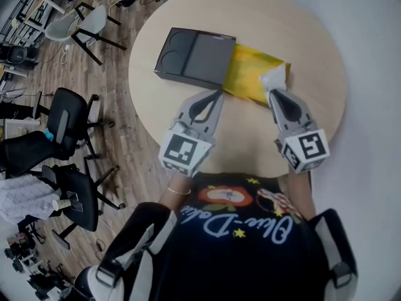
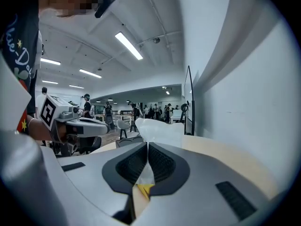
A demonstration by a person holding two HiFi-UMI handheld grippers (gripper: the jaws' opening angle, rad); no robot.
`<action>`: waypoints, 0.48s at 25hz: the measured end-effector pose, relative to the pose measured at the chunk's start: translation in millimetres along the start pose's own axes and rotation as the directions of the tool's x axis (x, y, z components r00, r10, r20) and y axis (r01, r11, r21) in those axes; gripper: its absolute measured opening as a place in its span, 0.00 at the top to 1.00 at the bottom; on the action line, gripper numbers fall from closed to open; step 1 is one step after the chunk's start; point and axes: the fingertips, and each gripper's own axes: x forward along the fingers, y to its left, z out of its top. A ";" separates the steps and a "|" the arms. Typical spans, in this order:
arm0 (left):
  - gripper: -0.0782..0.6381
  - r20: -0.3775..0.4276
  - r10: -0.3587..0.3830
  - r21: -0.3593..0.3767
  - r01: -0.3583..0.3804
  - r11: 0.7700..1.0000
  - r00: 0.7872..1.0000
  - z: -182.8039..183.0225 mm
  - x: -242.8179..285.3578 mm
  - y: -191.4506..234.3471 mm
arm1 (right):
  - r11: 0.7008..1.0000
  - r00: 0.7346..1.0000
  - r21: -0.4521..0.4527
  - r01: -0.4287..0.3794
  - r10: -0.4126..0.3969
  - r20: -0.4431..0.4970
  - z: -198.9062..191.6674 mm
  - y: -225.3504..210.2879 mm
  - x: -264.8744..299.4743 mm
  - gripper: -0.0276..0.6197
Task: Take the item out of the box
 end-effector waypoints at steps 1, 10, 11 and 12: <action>0.91 0.004 0.002 -0.008 -0.002 1.000 1.000 1.6 -0.3 -0.3 | 1.000 1.000 0.000 -0.002 0.002 0.008 3.0 0.6 -1.2 0.94; 0.91 0.015 0.005 -0.027 -0.004 1.000 1.000 6.2 0.6 -6.3 | 1.000 1.000 0.003 -0.016 0.016 0.023 8.6 1.9 -6.8 0.94; 0.91 0.014 0.005 -0.027 -0.004 1.000 1.000 6.0 0.3 -6.5 | 1.000 1.000 0.003 -0.017 0.017 0.022 8.5 2.2 -6.9 0.94; 0.91 0.011 0.004 -0.023 -0.004 1.000 1.000 5.1 0.0 -6.4 | 1.000 1.000 0.004 -0.019 0.019 0.019 7.8 2.7 -6.7 0.94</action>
